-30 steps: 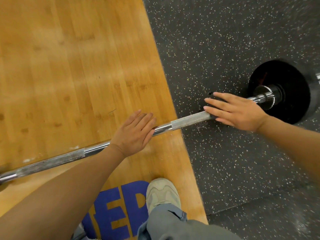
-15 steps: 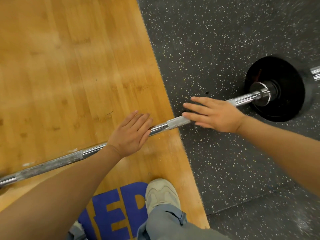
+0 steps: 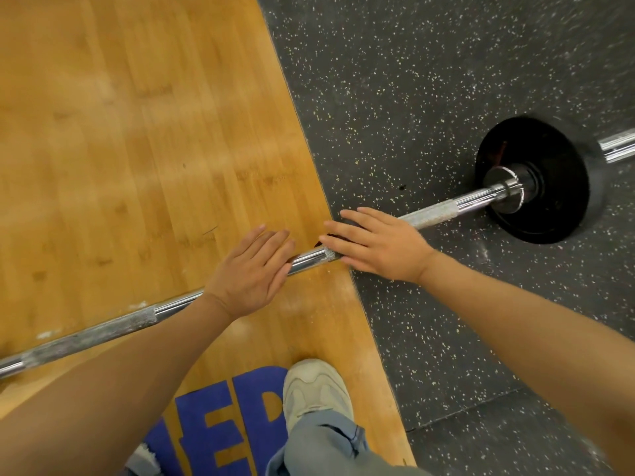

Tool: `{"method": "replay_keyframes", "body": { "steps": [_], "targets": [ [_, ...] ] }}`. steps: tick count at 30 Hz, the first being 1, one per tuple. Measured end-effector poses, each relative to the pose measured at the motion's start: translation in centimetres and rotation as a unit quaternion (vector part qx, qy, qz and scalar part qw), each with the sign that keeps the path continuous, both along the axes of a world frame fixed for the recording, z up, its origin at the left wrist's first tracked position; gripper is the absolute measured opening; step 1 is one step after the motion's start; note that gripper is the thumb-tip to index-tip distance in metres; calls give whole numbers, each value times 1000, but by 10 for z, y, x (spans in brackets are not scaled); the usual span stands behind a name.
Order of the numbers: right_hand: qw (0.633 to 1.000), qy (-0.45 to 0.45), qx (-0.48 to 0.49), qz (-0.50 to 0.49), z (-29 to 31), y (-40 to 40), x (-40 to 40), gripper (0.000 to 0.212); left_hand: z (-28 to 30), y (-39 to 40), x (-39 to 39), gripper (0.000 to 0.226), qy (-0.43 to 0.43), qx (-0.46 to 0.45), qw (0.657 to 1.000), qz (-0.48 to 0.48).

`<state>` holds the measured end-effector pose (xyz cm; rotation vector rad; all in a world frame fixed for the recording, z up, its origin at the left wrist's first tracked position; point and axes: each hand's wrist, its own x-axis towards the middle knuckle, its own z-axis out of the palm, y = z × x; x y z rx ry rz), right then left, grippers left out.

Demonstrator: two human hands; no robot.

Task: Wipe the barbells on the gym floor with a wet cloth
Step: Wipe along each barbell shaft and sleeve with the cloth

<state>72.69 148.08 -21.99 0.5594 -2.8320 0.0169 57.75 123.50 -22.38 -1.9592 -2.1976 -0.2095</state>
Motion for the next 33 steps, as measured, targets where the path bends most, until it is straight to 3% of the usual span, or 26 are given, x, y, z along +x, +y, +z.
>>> {"method": "replay_keyframes", "body": {
  "steps": [3,6,12,15,19,23,28,33],
  "targets": [
    [1000,-7,14,24,10,40,17,40,0,0,0,42,-3,2,1000,4],
    [999,-2,8,-32,15,63,31,39,0,-1,1,40,-5,9,1000,7],
    [979,76,-92,-166,8,9,8,31,0,0,1,39,-8,13,1000,7],
    [983,75,-103,-132,1,-15,-2,33,0,0,0,39,-10,7,1000,7],
    [993,65,-45,-86,0,5,6,40,-1,-1,1,39,-15,4,1000,7],
    [987,83,-18,-134,3,38,26,40,0,-1,1,39,-13,4,1000,12],
    [966,133,-62,-212,-4,-1,10,33,-1,-1,1,38,-12,0,1000,9],
    [988,96,-50,-112,-10,-31,-11,38,2,0,0,40,-13,-4,1000,12]
  ]
}}
